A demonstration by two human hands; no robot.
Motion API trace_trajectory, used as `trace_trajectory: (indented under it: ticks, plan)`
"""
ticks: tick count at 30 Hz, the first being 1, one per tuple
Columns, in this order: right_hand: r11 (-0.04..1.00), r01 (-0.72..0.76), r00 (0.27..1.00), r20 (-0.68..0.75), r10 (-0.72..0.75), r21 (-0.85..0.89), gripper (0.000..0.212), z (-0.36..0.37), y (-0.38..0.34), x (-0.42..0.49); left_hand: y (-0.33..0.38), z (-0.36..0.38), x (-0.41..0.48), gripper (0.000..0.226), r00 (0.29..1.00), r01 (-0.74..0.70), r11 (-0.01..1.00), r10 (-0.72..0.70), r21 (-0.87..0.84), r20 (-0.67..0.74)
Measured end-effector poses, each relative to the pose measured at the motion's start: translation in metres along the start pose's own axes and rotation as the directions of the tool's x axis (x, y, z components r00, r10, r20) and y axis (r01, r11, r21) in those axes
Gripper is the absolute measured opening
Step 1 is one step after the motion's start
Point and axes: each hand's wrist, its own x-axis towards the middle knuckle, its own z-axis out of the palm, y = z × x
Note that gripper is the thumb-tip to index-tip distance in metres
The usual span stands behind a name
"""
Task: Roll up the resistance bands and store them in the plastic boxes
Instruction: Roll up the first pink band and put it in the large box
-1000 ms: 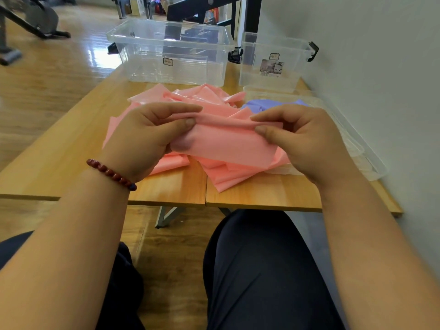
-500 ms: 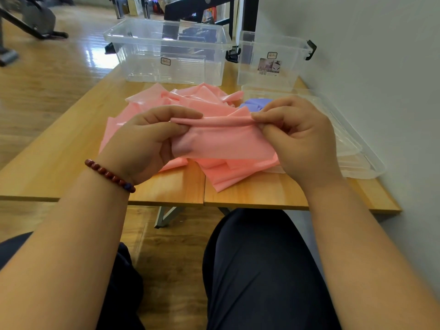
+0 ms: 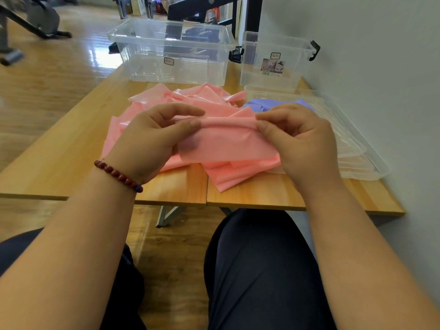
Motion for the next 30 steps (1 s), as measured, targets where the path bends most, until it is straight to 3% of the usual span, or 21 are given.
trace_trajectory:
  ticks: [4, 15, 19, 22, 25, 30]
  plan:
    - [0.990, -0.121, 0.992, 0.032, 0.119, 0.078, 0.027, -0.003, 0.002, 0.001, 0.000, -0.002, 0.000, 0.024, 1.000, -0.021, 0.998, 0.020, 0.064, 0.005]
    - [0.998, -0.056, 0.994, 0.093, 0.058, -0.026, 0.017, -0.009, -0.003, 0.005, 0.010, -0.005, -0.005, 0.017, 0.993, -0.119, 0.979, 0.122, 0.167, -0.010]
    - [0.995, -0.095, 0.985, 0.145, 0.088, 0.043, 0.016, -0.009, -0.002, 0.005, 0.008, -0.002, -0.005, 0.020, 0.998, -0.042, 0.999, 0.043, -0.024, 0.042]
    - [0.961, -0.189, 0.972, 0.175, 0.155, 0.202, 0.031, -0.008, 0.000, 0.005, 0.008, 0.000, -0.004, 0.024, 0.997, 0.023, 0.988, -0.012, -0.155, 0.070]
    - [0.941, -0.236, 0.967, 0.157, 0.203, 0.241, 0.036, -0.009, 0.003, 0.006, 0.006, -0.003, -0.003, 0.025, 0.994, 0.085, 0.978, -0.071, -0.193, 0.079]
    - [0.935, -0.282, 0.957, 0.128, 0.259, 0.216, 0.023, -0.009, 0.006, 0.005, 0.007, -0.002, -0.004, 0.025, 0.993, 0.107, 0.968, -0.092, -0.228, 0.073]
